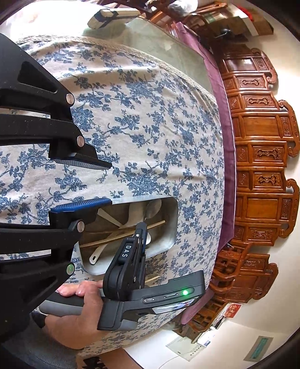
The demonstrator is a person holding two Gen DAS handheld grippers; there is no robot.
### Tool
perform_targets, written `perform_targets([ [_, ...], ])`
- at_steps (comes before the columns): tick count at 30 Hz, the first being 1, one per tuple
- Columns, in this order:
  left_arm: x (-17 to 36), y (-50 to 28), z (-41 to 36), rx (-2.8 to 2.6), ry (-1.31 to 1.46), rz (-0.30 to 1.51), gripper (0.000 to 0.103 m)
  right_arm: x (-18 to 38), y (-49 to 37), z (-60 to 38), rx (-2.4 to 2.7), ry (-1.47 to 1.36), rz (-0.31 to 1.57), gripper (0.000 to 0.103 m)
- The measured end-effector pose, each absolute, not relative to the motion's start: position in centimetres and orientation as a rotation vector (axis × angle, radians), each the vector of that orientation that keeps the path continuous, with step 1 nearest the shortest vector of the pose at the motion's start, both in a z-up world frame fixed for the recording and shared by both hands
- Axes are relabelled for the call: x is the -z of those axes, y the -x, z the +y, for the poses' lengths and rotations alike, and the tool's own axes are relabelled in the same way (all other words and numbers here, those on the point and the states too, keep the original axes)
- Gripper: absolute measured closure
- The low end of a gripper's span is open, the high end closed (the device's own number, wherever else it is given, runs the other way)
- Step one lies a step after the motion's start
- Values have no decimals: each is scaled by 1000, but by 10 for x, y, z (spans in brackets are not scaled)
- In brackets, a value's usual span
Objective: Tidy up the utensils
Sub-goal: 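Lower the metal spoon into the grey tray and open the right tool, then grasp the white plastic fork with the right tool while the left tool grasps another chopstick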
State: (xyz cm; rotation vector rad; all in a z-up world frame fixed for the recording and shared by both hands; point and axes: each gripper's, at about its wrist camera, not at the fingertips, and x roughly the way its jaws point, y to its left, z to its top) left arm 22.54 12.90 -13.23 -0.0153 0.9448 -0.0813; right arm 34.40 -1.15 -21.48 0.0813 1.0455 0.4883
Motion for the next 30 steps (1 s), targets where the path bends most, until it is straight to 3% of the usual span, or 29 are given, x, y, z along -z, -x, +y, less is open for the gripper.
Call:
perform_targets([
  [19,136,-222,128,71,8,952,79,208,-336,-6,-576,-95,1068,94],
  [26,133,-220,119,79,15,935,79,184,-316,-30,-570,-2,960,94],
  [30,130,-220,104,96,6,927,72,171,-294,-66,-559,65,896,94],
])
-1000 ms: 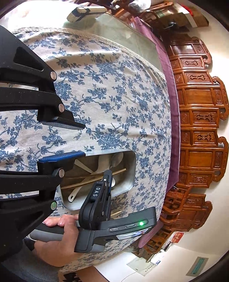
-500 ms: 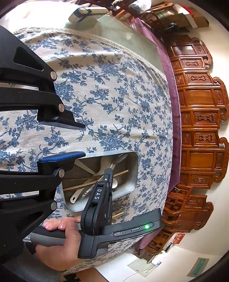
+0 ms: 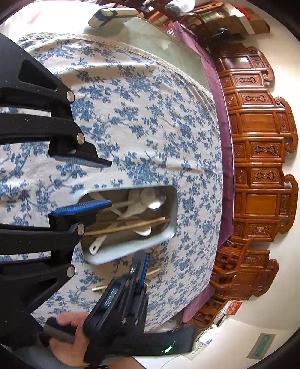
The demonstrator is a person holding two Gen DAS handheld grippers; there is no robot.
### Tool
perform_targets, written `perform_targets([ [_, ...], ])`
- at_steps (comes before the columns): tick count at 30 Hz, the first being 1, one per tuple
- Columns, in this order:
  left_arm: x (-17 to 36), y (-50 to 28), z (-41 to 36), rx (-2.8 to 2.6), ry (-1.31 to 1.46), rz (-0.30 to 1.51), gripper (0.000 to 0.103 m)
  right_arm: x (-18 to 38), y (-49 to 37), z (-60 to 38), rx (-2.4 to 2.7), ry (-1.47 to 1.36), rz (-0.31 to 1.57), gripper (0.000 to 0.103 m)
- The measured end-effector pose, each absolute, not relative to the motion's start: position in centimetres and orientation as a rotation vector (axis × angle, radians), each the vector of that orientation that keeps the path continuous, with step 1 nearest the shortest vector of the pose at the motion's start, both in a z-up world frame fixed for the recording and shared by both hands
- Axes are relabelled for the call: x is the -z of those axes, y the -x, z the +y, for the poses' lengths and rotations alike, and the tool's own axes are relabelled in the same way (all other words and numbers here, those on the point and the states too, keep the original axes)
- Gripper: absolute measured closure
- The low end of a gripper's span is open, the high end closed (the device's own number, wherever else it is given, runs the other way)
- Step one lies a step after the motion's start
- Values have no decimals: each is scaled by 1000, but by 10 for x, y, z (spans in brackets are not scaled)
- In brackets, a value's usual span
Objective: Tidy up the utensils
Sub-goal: 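Grasp the white plastic fork with the right tool while the left tool grasps another chopstick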
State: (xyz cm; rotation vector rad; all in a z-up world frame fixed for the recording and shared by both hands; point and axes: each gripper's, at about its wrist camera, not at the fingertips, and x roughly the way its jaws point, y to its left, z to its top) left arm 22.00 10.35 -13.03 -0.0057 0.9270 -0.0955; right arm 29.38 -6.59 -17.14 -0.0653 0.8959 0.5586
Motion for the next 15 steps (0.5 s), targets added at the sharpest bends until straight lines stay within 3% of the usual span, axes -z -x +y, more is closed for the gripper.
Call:
perform_targets([
  [2,128,-220,93,106,5,916,70,170,-282,-93,-539,97,878,94],
  [5,126,-220,75,130,5,905,69,178,-270,-134,-479,139,874,80],
  [15,146,-229,12,201,-24,939,64,218,-281,-236,-338,138,954,78],
])
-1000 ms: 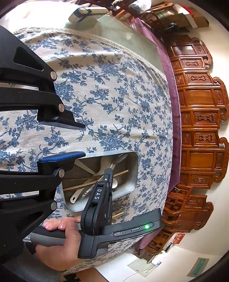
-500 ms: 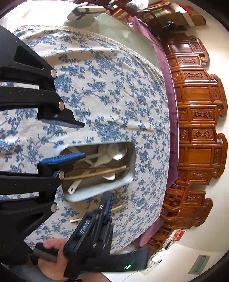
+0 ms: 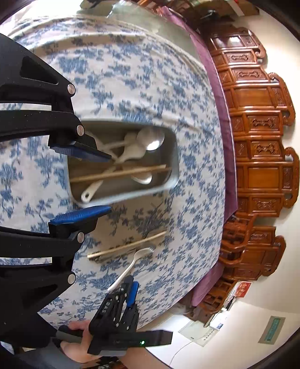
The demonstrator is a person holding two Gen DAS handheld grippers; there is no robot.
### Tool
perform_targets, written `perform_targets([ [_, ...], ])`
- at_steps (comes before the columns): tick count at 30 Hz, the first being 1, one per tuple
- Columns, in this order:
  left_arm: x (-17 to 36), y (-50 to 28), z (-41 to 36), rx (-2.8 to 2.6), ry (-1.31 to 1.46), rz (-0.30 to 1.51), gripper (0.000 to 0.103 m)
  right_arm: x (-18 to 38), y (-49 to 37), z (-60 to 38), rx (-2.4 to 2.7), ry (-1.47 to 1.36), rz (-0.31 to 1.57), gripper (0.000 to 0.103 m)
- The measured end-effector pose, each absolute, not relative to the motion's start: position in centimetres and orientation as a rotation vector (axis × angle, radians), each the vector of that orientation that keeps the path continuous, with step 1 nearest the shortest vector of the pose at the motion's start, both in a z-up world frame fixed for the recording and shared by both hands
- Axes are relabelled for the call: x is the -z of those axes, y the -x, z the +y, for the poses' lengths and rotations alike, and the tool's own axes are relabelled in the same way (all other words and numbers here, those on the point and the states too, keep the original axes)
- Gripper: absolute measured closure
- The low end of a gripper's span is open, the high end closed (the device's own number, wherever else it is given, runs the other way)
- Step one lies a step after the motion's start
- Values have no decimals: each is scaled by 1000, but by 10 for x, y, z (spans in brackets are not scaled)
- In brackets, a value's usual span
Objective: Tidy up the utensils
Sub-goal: 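Grasp the white plastic fork with the right tool while the left tool grasps another chopstick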
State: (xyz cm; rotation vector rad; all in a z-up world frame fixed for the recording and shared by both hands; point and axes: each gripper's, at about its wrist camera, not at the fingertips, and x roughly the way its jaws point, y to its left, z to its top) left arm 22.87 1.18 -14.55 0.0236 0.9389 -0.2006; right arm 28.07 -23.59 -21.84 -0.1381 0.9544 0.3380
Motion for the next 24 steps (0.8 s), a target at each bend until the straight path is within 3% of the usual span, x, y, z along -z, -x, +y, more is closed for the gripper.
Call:
perform_targets([
  [14,179,-230,-39,249,-77,1013,63,253,-310,-226,-387,247,1037,78],
  [16,181,-230,-46,255,-87,1016,63,253,-310,-231,-377,249,1045,93],
  [24,193,-242,-70,285,-85,1037,63,253,-299,-260,-341,251,1068,95],
])
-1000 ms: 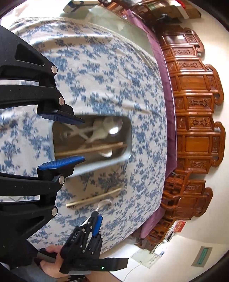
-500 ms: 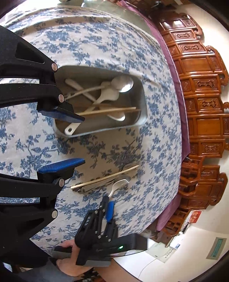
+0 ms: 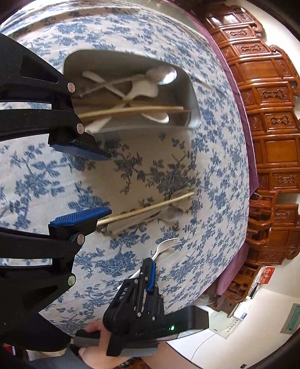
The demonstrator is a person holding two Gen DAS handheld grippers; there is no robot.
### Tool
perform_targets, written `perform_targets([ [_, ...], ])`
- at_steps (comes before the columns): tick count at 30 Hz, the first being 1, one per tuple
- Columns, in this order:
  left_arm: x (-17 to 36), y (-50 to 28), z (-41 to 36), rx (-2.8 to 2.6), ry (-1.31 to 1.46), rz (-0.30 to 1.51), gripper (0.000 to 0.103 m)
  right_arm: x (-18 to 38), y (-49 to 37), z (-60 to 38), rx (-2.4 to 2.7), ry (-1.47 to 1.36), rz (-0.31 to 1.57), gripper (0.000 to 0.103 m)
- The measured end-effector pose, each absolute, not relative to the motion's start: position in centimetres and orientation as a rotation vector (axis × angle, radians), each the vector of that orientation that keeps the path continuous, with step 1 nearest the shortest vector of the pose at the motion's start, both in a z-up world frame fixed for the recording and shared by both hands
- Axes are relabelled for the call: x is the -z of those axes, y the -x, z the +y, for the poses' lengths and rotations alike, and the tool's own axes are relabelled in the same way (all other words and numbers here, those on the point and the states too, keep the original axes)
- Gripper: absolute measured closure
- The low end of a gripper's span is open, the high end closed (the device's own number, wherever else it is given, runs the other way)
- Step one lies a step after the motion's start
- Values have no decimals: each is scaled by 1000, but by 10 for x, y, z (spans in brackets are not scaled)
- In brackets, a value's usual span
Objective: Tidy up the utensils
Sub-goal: 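Grasp the white plastic fork with the right tool while the left tool grasps another chopstick, then lower the chopstick into the grey tray and open the left tool while the right tool holds the fork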
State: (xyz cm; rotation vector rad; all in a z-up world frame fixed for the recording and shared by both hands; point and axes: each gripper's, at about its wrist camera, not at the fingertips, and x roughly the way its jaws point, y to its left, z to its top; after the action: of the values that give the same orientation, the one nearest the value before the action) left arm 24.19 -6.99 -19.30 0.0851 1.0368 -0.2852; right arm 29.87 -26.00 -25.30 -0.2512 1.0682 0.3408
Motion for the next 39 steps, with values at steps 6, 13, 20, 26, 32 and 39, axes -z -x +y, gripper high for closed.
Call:
perform_targets([
  [6,208,-262,-90,293,-91,1064,63,255,-293,-262,-329,246,1040,94],
  [13,232,-285,-105,302,-66,1123,63,255,-290,-264,-330,238,1025,94],
  [20,245,-297,-116,282,-95,1150,66,255,-289,-265,-330,233,1013,94],
  [26,247,-302,-112,268,-83,1151,75,255,-289,-264,-320,235,1015,94],
  [32,249,-304,-114,254,-112,1141,98,254,-290,-261,-299,247,1032,95],
  [39,237,-295,-103,262,-91,1128,99,244,-283,-262,-289,217,1036,95],
])
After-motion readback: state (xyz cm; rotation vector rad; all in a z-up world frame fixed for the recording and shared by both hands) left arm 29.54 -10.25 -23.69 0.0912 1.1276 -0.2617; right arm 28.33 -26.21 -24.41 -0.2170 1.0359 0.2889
